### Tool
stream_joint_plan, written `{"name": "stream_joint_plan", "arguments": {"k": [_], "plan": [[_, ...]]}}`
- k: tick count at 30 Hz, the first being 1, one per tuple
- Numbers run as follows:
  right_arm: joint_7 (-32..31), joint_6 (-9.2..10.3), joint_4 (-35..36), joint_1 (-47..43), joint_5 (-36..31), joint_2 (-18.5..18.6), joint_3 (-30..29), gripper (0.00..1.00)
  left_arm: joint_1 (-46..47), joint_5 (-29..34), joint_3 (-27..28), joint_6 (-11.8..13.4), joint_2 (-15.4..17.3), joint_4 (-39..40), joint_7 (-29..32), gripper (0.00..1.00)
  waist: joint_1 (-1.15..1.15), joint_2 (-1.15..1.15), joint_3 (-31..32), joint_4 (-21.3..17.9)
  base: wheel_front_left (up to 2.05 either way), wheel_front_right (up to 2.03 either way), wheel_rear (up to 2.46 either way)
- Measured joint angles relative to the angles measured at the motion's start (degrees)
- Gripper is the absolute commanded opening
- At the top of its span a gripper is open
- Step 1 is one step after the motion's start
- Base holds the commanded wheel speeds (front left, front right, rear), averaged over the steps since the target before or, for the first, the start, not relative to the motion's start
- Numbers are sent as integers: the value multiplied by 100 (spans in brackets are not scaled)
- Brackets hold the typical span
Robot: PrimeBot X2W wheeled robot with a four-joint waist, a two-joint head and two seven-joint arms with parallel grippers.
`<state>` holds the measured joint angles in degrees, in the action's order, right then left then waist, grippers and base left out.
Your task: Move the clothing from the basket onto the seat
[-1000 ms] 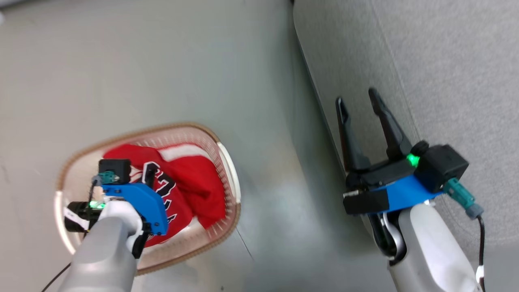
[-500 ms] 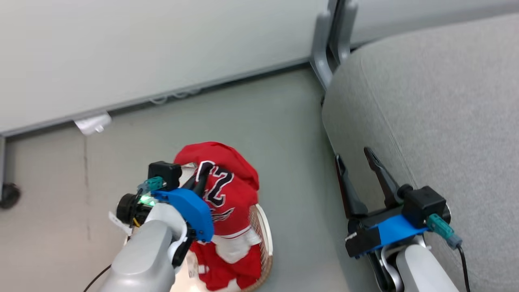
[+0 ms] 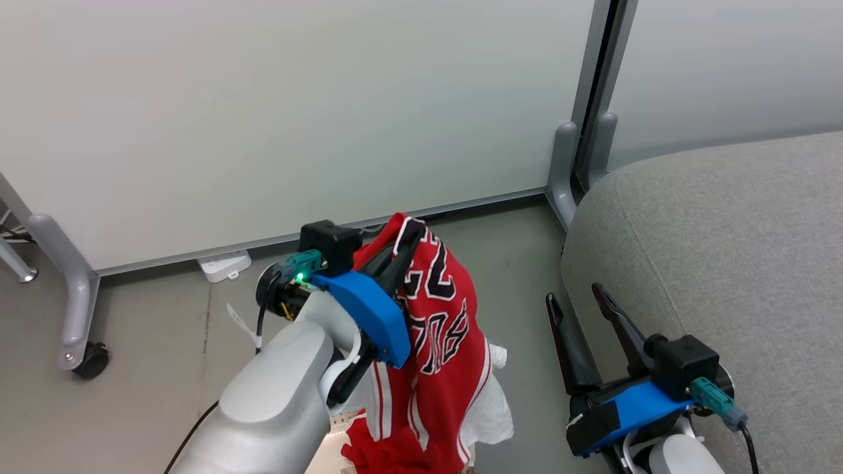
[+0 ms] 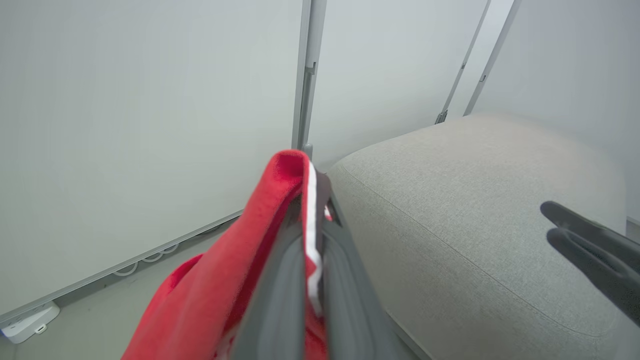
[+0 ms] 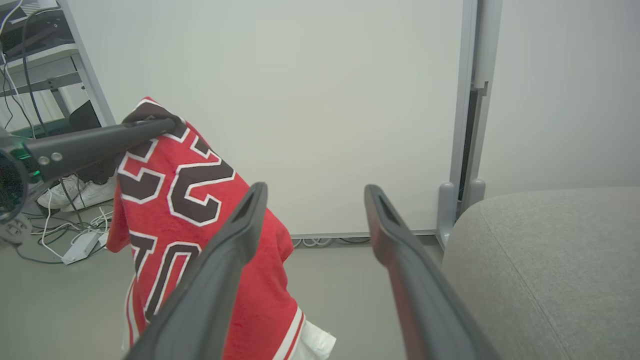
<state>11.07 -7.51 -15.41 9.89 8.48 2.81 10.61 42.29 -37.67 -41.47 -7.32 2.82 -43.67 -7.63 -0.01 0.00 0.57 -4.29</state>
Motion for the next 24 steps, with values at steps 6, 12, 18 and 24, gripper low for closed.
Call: {"name": "stream_joint_plan", "arguments": {"k": [6, 12, 18, 24], "plan": [[-77, 0, 91, -52, 1, 1, 51, 100, 231, -261, -270, 88, 1, 165, 52, 0, 0, 0, 63, 26, 0, 0, 0], [-108, 0, 112, -80, 4, 1, 194, 100, 250, -416, -519, 167, 0, 102, 46, 0, 1, 0, 61, -15, 0, 0, 0], [-157, 0, 110, -95, 99, 0, 591, 100, 254, -576, -783, 187, 1, 62, 41, 0, 1, 0, 35, -35, 0, 0, 0], [-236, 0, -10, 203, 309, 1, 1106, 100, 331, -764, -1068, 255, 0, 97, 23, 0, 1, 0, -1, -42, 0, 0, 0]]}}
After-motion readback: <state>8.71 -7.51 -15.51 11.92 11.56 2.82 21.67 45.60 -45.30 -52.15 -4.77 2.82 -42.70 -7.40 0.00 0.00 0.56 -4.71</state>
